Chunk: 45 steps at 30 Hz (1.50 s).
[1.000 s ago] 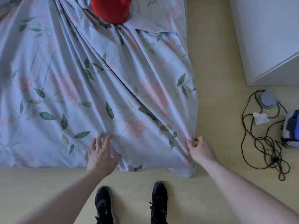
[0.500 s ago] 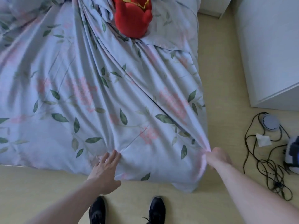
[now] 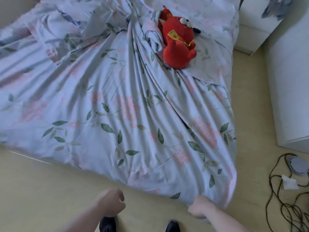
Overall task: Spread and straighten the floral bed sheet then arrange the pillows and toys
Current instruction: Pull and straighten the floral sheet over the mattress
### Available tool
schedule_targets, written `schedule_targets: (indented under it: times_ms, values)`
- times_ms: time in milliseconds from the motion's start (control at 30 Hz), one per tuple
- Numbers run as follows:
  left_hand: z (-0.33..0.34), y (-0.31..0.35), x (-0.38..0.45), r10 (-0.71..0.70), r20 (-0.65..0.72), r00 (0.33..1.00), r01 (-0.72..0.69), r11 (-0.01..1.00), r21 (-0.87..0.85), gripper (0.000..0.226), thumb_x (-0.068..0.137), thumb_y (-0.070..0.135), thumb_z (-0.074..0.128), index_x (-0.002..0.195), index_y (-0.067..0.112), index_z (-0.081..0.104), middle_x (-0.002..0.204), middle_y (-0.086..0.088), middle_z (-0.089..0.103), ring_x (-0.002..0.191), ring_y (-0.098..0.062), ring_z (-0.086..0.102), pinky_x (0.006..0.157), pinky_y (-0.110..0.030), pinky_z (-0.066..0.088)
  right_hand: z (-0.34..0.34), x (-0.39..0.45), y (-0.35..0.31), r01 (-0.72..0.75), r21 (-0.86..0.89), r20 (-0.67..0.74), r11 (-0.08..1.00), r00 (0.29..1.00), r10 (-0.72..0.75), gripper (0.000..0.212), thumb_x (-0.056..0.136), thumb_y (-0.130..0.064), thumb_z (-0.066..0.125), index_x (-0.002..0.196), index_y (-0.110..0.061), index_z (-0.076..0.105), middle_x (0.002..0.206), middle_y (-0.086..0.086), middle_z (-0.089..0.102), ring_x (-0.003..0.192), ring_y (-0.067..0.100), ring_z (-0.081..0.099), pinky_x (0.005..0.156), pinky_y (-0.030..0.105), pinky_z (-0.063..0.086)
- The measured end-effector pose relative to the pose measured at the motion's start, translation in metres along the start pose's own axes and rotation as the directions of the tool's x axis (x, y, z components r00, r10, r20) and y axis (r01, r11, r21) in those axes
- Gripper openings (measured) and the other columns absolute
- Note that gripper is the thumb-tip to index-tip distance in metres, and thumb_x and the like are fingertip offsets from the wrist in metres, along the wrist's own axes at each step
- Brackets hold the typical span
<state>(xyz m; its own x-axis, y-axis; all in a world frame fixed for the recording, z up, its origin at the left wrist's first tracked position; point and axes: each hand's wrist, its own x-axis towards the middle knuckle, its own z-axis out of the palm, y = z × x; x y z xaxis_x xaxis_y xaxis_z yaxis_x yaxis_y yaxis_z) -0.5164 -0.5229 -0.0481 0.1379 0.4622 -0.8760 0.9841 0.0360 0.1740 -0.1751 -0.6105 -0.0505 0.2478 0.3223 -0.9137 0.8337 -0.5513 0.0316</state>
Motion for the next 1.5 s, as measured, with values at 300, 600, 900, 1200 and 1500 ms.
schedule_targets:
  times_ms: [300, 600, 900, 1200, 1500]
  values:
    - [-0.117, -0.132, -0.154, -0.073, -0.202, 0.977, 0.039, 0.985, -0.167, 0.016, 0.085, 0.035, 0.059, 0.097, 0.034, 0.069, 0.106, 0.008, 0.072, 0.103, -0.014, 0.067, 0.083, -0.023, 0.05, -0.057, -0.155, -0.184, 0.232, 0.009, -0.116, 0.973, 0.966, -0.229, 0.044, 0.094, -0.039, 0.053, 0.136, -0.025, 0.052, 0.135, -0.001, 0.056, 0.107, 0.017, 0.059, 0.083, 0.028, 0.047]
    - [-0.244, -0.266, -0.278, -0.125, -0.359, 0.925, -0.003, 0.942, -0.335, 0.014, 0.083, 0.027, 0.059, 0.091, 0.031, 0.07, 0.103, 0.012, 0.073, 0.098, -0.013, 0.066, 0.085, -0.026, 0.053, -0.069, -0.298, -0.396, 0.458, -0.002, -0.148, 0.889, 0.879, -0.453, 0.05, 0.088, -0.04, 0.054, 0.137, -0.028, 0.05, 0.119, -0.008, 0.058, 0.102, 0.014, 0.059, 0.083, 0.028, 0.047]
    - [-0.36, -0.346, -0.311, -0.144, -0.521, 0.841, -0.122, 0.889, -0.442, 0.023, 0.089, 0.028, 0.064, 0.109, 0.025, 0.074, 0.111, 0.008, 0.071, 0.102, -0.013, 0.065, 0.088, -0.026, 0.052, -0.116, -0.351, -0.544, 0.575, -0.006, -0.167, 0.818, 0.806, -0.568, 0.054, 0.09, -0.04, 0.059, 0.141, -0.025, 0.046, 0.115, -0.009, 0.055, 0.099, 0.014, 0.06, 0.084, 0.028, 0.05]
    - [-0.482, -0.45, -0.305, -0.254, -0.547, 0.798, -0.083, 0.852, -0.516, 0.013, 0.086, 0.035, 0.067, 0.098, 0.036, 0.072, 0.114, 0.011, 0.07, 0.094, -0.007, 0.064, 0.076, -0.022, 0.049, -0.17, -0.342, -0.714, 0.622, -0.07, -0.126, 0.78, 0.77, -0.625, 0.063, 0.091, -0.038, 0.06, 0.148, -0.023, 0.038, 0.135, -0.001, 0.052, 0.104, 0.017, 0.058, 0.08, 0.028, 0.047]
    - [-0.554, -0.591, -0.315, -0.415, -0.562, 0.716, -0.119, 0.72, -0.684, 0.014, 0.088, 0.025, 0.064, 0.1, 0.029, 0.07, 0.094, 0.015, 0.065, 0.079, -0.003, 0.065, 0.053, -0.011, 0.047, -0.182, -0.364, -0.927, 0.725, -0.187, -0.065, 0.663, 0.665, -0.744, 0.067, 0.091, -0.039, 0.058, 0.15, -0.023, 0.032, 0.147, 0.002, 0.045, 0.109, 0.02, 0.057, 0.084, 0.031, 0.048]
